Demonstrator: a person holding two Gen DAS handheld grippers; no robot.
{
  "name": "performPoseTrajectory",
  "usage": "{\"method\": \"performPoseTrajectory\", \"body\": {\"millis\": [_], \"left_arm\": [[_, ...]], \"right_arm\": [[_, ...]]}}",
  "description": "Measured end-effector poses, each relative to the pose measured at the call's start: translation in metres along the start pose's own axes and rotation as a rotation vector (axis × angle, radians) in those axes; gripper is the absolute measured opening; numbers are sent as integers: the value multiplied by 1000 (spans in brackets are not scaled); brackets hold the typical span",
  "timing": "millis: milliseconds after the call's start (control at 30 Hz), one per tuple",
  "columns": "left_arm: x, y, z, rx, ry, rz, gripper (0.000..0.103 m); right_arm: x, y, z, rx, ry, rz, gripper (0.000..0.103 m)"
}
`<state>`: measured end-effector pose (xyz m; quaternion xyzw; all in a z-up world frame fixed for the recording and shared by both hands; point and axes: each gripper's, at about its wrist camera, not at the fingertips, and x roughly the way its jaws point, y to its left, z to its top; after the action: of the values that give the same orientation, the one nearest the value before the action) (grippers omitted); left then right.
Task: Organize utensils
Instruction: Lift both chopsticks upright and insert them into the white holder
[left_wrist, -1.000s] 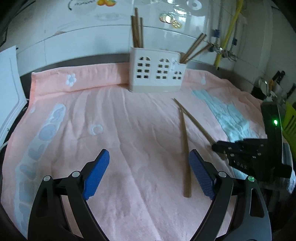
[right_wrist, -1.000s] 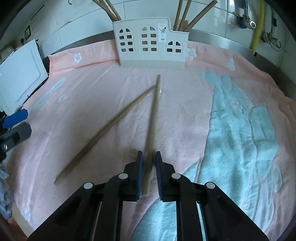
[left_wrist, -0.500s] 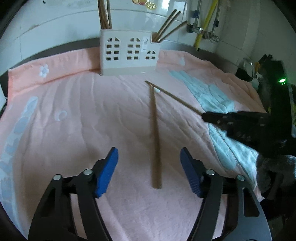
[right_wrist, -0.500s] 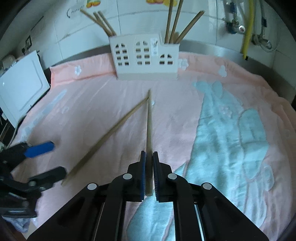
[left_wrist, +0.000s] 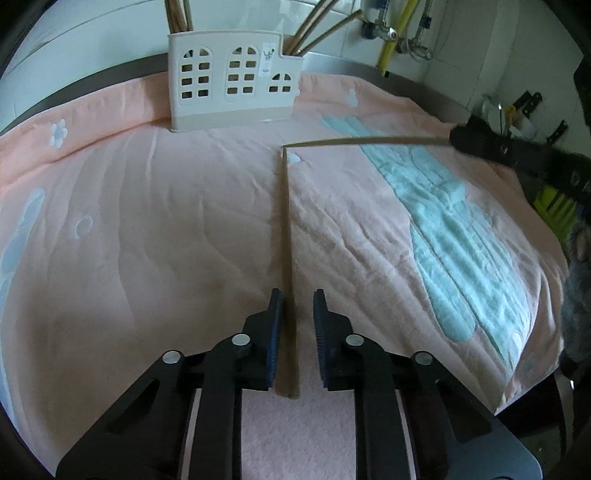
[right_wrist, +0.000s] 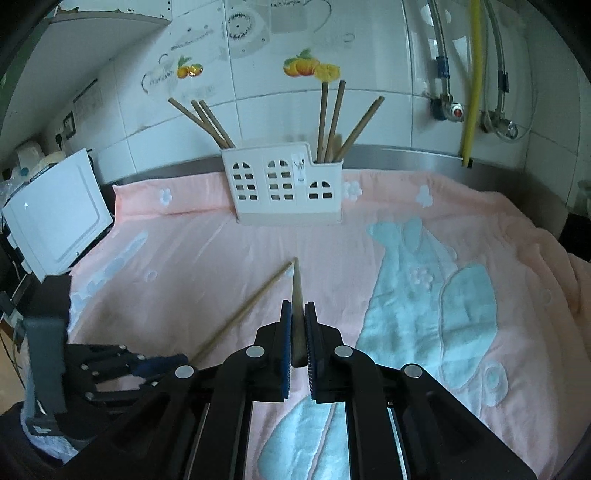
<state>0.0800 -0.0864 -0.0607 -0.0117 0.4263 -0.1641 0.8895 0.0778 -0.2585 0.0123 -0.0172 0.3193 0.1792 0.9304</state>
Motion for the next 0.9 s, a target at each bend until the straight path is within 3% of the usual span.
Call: {"method": "performPoseTrajectory", "body": {"millis": [167, 433, 900], "left_arm": [[3, -1, 1, 10, 9, 33, 7], [-3, 8, 6, -14, -5, 24, 6], [-80, 20, 60, -15, -240, -12, 5]], "right_arm": [[0, 0, 1, 1, -4, 3, 7], [-10, 3, 11, -8, -32, 11, 7], [-31, 11, 50, -39, -101, 43, 7]]}}
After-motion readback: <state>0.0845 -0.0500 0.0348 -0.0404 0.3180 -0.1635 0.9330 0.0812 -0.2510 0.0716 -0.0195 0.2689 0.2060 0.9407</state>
